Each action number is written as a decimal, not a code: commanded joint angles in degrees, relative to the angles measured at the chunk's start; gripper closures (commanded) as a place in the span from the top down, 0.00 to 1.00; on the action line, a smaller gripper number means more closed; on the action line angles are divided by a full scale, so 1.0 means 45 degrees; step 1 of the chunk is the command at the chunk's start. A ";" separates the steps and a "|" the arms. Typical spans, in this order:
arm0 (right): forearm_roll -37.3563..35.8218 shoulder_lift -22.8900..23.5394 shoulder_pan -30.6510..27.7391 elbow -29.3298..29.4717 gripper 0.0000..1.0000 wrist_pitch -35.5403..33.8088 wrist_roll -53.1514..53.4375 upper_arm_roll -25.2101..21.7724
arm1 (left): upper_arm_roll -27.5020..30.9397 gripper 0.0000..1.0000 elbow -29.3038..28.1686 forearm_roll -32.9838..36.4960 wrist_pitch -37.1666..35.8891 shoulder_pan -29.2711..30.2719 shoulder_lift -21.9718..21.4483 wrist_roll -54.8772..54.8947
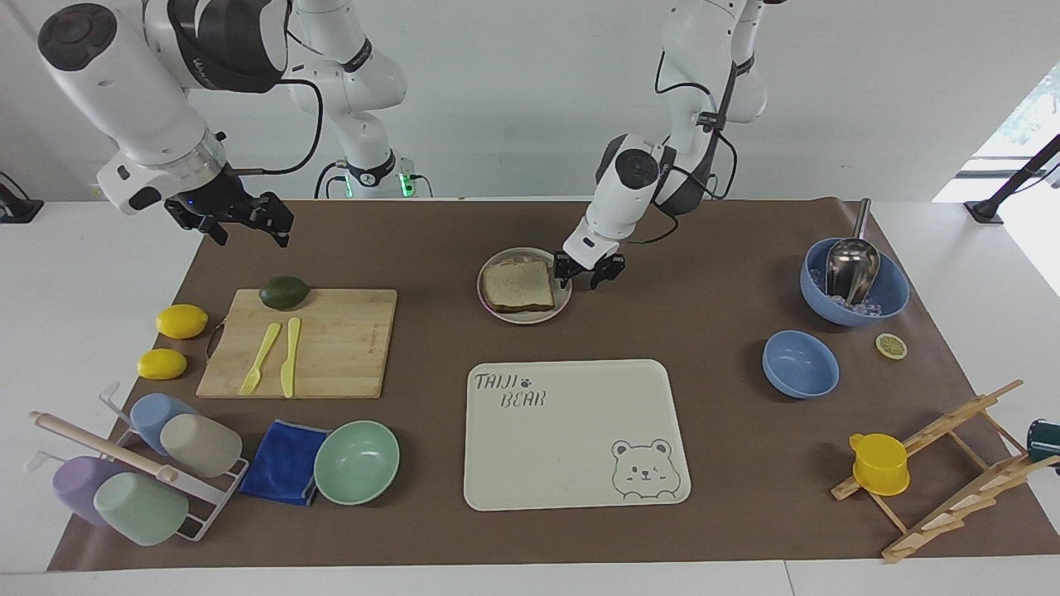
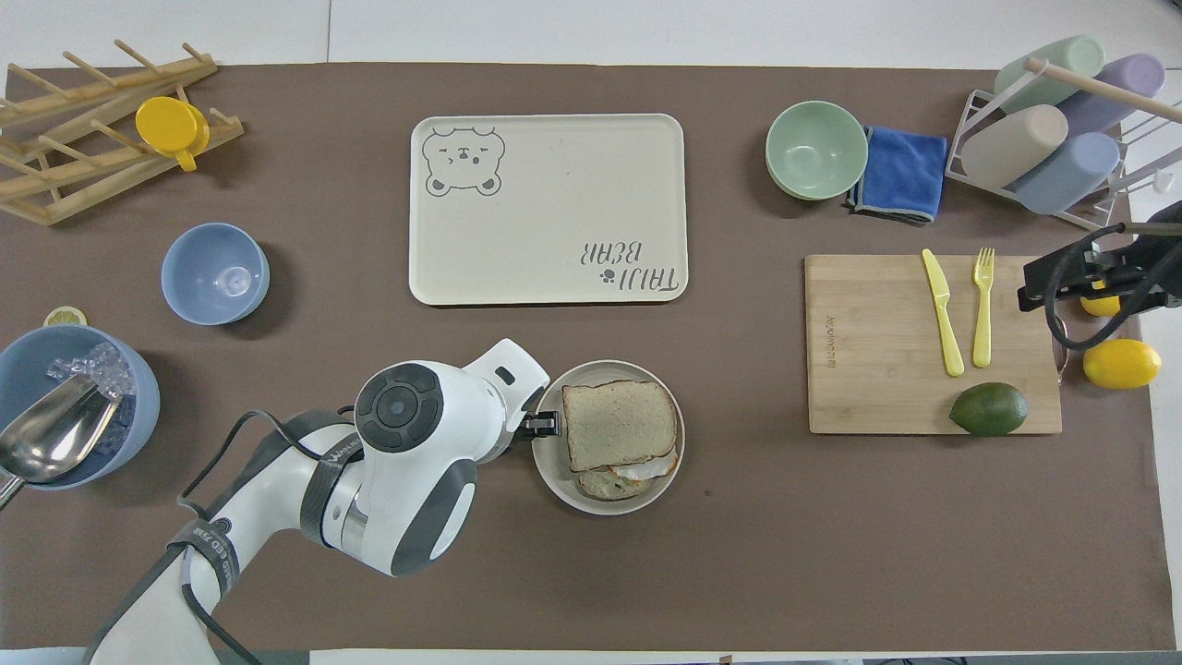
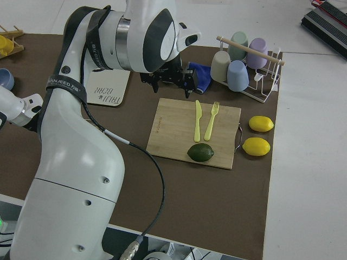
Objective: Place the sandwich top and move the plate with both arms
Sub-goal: 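Grasp the white plate rim with the left gripper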
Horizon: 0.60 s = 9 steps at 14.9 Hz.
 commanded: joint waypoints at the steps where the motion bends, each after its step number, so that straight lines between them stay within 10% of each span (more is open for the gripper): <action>1: 0.0205 -0.0036 -0.0310 0.0069 1.00 -0.0201 -0.0109 0.0112 | 0.0183 0.55 -0.0365 -0.0221 0.0376 -0.0397 -0.0137 -0.0510; 9: 0.0205 -0.0134 -0.0856 -0.0028 1.00 -0.0161 -0.0168 0.0327 | 0.0183 0.32 -0.0385 -0.0417 0.0512 -0.0397 -0.0078 -0.0569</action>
